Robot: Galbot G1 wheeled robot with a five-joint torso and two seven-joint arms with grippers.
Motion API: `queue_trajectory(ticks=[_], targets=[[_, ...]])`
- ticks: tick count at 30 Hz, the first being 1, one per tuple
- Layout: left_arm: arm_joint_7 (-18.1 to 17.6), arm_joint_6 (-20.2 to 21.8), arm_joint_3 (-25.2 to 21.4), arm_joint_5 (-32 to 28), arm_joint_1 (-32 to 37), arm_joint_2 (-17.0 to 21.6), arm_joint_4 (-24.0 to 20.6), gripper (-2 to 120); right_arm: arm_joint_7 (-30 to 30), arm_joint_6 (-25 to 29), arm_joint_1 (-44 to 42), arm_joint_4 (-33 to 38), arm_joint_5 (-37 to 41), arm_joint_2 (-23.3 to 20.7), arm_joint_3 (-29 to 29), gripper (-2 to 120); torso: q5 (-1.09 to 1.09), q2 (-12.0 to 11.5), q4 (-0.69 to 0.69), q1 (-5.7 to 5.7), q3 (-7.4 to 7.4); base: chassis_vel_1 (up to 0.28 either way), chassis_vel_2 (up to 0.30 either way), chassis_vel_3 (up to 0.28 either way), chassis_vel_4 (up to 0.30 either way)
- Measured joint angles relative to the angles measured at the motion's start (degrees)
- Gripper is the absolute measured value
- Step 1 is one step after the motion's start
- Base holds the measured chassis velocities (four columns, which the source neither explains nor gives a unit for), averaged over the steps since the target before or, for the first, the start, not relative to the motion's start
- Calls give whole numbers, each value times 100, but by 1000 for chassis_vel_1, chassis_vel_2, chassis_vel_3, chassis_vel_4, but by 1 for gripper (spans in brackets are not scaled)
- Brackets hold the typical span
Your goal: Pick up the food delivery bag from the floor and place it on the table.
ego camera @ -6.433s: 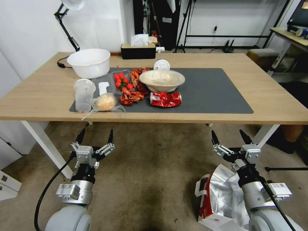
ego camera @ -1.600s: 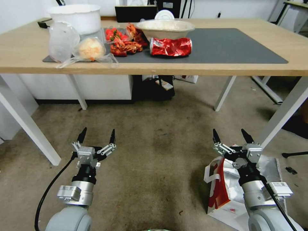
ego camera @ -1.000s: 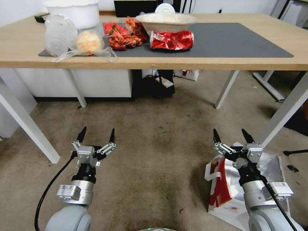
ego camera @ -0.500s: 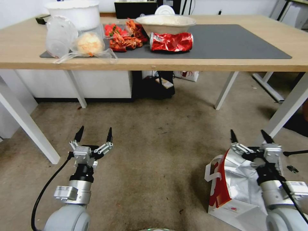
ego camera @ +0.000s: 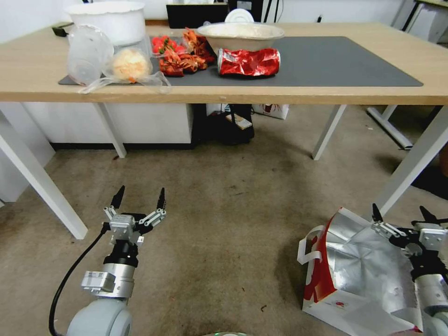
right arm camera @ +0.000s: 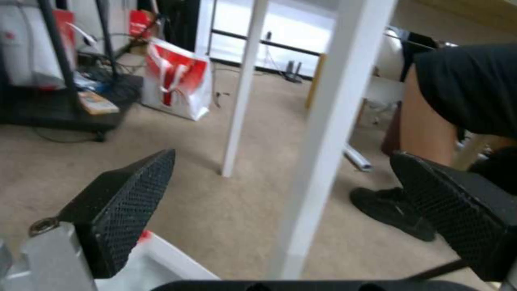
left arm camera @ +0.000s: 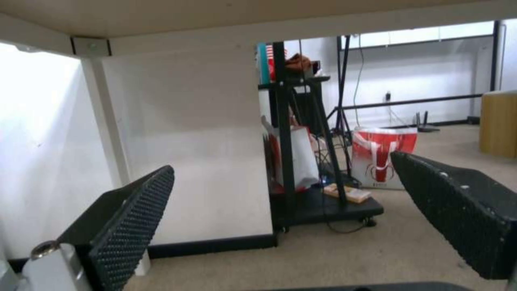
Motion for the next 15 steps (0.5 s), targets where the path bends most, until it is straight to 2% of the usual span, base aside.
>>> queue_trajectory(ticks=[15], targets=[[-31,54,59,46,-87,6,176,100,52,-99,255,-1189,80,-323,37,100,-1,6,0,1,0,0,0,0,0]])
